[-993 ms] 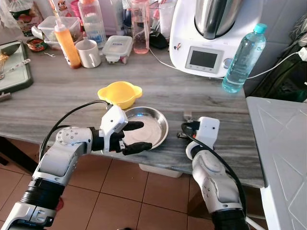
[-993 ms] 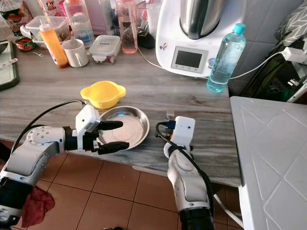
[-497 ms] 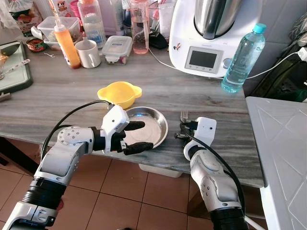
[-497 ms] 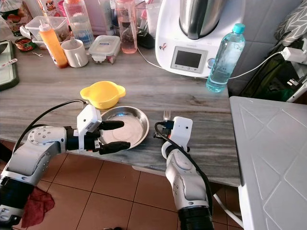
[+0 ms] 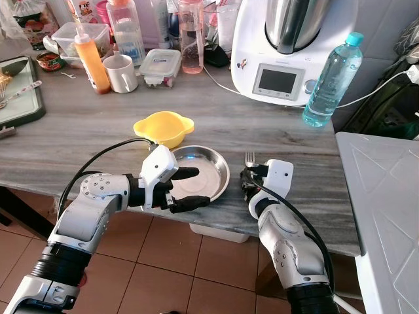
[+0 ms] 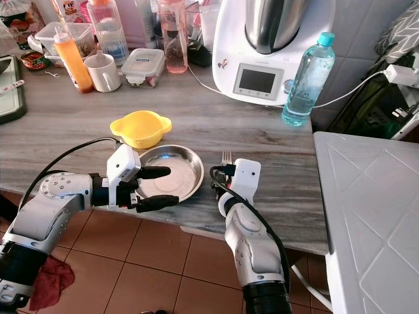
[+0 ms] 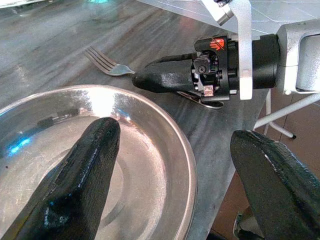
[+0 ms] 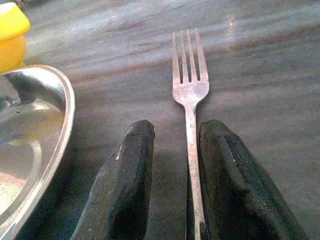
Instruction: Setting the table
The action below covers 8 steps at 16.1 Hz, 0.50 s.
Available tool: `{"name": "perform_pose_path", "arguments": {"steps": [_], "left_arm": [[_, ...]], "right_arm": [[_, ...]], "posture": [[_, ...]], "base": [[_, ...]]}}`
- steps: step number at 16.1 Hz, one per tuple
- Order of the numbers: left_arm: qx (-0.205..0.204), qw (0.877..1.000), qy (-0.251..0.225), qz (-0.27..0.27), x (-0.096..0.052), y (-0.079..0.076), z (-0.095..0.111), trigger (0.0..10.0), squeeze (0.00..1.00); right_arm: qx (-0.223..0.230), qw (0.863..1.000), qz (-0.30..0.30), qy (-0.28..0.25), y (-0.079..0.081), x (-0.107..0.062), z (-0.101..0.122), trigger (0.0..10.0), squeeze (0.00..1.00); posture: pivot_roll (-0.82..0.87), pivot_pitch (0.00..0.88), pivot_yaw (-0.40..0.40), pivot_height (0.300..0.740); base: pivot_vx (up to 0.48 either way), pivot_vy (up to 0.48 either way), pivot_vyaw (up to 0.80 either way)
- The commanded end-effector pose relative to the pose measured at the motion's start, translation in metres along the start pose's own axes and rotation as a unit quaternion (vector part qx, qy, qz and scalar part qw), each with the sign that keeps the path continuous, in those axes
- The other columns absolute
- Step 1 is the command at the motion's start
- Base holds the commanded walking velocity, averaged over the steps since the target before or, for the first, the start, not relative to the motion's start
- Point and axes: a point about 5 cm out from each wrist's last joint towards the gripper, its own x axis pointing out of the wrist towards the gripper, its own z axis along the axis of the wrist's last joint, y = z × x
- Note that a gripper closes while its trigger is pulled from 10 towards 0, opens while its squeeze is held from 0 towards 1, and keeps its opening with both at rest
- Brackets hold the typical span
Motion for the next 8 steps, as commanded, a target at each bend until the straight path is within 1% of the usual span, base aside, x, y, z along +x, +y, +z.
{"name": "perform_pose_path", "arguments": {"steps": [1,3,6,8], "left_arm": [[0.006,1.000,0.004,-0.003,0.000,-0.001,0.001,10.0,0.00],[0.006,1.000,0.005,-0.003,0.000,-0.001,0.001,10.0,0.00],[0.005,1.000,0.005,-0.004,0.001,-0.001,0.001,10.0,0.00],[0.005,1.000,0.005,-0.004,0.001,-0.001,0.001,10.0,0.00]], "right_arm": [[0.039,0.997,-0.003,0.064,0.010,-0.010,-0.034,10.0,1.00],[0.039,0.997,-0.001,0.060,0.010,-0.010,-0.032,10.0,1.00],[0.017,0.999,0.001,0.029,0.007,-0.012,-0.021,10.0,1.00],[0.010,1.000,-0.008,0.020,0.004,-0.013,-0.017,10.0,1.00]], "posture": [[0.13,0.126,0.003,0.740],[0.13,0.126,0.003,0.740],[0.13,0.124,0.007,0.740],[0.13,0.122,0.008,0.740]], "base": [[0.000,0.000,0.00],[0.000,0.000,0.00],[0.000,0.000,0.00],[0.000,0.000,0.00]]}}
